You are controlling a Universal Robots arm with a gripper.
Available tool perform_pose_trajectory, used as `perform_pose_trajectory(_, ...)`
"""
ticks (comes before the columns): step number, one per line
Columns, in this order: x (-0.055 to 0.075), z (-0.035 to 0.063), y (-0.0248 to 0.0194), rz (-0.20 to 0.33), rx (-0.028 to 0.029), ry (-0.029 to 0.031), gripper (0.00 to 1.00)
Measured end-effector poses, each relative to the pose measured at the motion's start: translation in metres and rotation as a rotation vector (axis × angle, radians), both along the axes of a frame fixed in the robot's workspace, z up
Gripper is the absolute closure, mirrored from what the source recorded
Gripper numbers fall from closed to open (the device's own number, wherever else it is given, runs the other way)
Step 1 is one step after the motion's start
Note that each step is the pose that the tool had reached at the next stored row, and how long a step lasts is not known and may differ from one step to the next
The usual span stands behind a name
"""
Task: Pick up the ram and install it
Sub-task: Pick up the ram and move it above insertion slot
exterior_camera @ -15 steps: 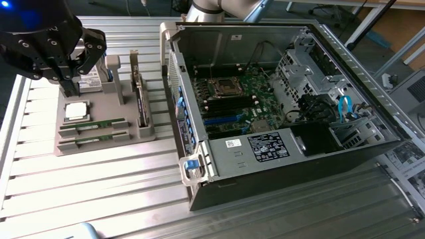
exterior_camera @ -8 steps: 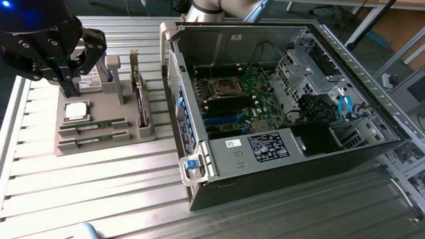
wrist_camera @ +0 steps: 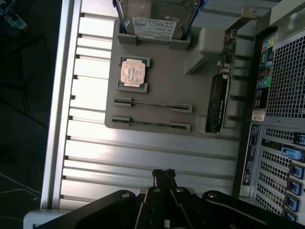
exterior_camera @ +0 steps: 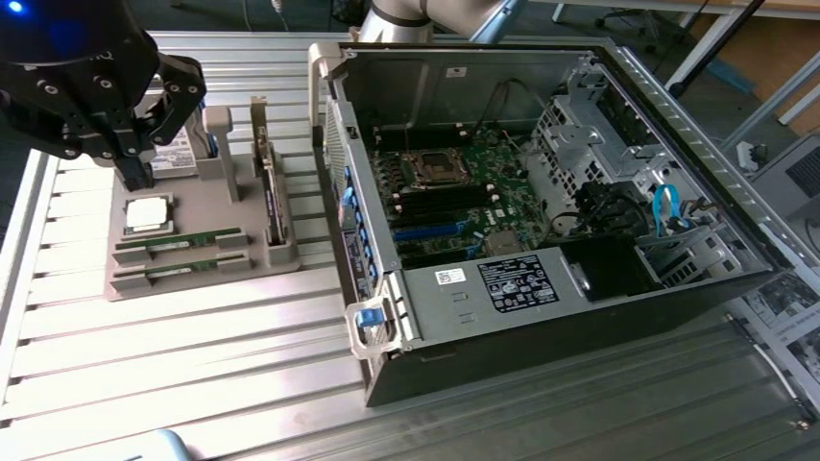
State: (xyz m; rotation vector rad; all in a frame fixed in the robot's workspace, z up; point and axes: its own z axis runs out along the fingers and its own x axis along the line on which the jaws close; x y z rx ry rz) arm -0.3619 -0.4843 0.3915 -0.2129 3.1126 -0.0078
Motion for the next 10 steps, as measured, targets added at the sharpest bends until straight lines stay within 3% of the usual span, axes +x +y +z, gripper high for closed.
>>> perform_pose_trajectory(10,0.0,-0.0002,0.0,0.049,-0.0153,0.0,0.89)
